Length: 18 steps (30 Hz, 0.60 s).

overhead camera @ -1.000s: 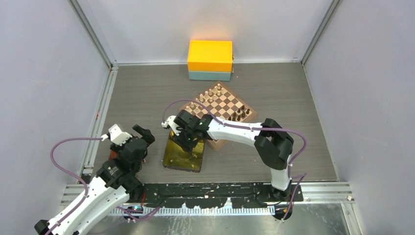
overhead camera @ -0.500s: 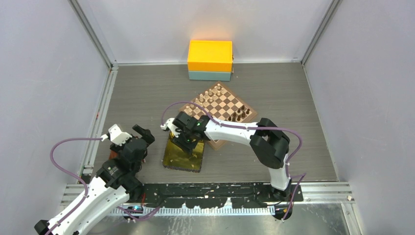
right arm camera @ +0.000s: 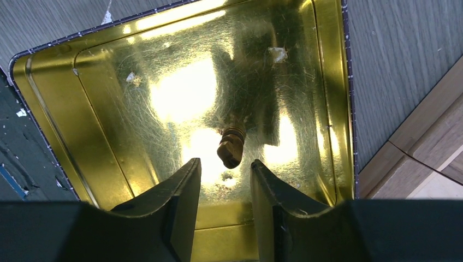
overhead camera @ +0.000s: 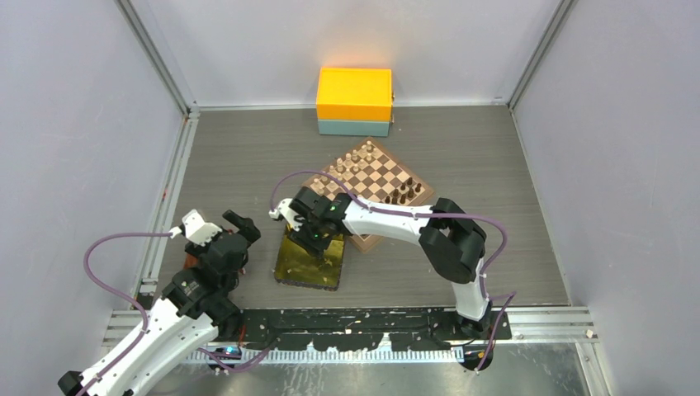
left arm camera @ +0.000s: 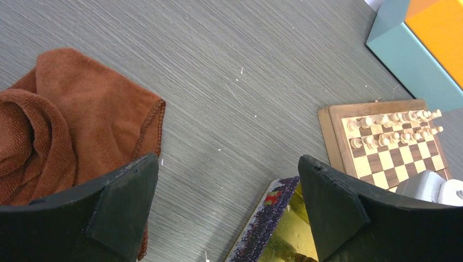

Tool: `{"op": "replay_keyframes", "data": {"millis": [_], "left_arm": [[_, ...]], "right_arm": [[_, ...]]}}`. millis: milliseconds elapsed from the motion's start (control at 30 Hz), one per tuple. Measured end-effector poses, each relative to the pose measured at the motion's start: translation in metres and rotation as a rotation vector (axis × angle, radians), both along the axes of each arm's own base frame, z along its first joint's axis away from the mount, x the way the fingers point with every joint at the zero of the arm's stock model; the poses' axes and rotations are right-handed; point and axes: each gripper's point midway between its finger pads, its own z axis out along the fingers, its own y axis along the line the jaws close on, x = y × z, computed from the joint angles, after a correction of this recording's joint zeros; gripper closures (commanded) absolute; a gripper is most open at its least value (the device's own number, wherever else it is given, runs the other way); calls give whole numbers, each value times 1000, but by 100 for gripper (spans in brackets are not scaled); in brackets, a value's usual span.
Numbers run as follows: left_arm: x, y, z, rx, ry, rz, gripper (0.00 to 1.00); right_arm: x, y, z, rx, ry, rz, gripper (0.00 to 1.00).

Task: Set up the chess pieces on the board
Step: Pick up the chess piece from the storage box.

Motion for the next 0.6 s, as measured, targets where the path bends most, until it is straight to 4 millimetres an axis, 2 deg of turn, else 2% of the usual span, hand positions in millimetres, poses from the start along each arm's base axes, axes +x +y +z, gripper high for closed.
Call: {"op": "replay_keyframes", "data": {"millis": [600], "left_arm": [[-4,8,4,0,-23,21,0]], "right_arm": [[1,3,-2,-2,2,12,58]]}}
